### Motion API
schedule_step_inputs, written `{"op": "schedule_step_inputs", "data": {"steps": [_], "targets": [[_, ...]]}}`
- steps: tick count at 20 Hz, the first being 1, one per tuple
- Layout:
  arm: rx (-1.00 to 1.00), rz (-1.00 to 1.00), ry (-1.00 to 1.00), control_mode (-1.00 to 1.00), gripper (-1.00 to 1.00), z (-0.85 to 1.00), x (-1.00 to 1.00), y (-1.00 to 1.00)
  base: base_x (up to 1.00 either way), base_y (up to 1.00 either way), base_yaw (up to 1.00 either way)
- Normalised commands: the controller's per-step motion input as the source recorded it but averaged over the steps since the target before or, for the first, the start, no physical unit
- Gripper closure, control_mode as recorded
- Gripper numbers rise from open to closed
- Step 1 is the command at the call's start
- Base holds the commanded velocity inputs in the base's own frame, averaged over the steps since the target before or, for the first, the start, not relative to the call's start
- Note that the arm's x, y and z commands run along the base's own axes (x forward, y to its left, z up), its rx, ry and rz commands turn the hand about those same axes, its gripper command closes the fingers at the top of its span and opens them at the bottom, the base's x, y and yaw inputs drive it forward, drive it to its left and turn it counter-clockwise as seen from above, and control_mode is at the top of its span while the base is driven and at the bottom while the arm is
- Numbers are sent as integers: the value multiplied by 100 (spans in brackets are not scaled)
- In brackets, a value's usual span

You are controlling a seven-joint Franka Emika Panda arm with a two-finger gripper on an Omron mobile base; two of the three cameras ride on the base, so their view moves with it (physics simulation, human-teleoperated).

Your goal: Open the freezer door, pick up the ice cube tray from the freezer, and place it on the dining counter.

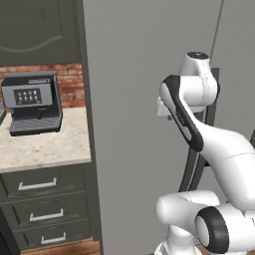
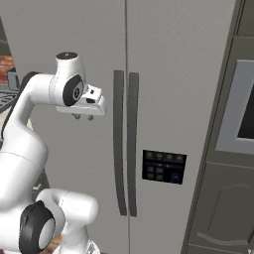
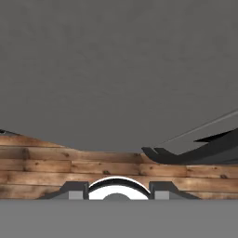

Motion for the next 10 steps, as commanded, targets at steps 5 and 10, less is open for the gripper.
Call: {"op": "schedule_step_inputs", "data": {"steps": [5, 10], "targets": [[0, -1, 0, -100, -100, 0, -30, 0, 0, 0, 0], [0, -12, 0, -100, -100, 0, -98, -11, 0, 0, 0]]}}
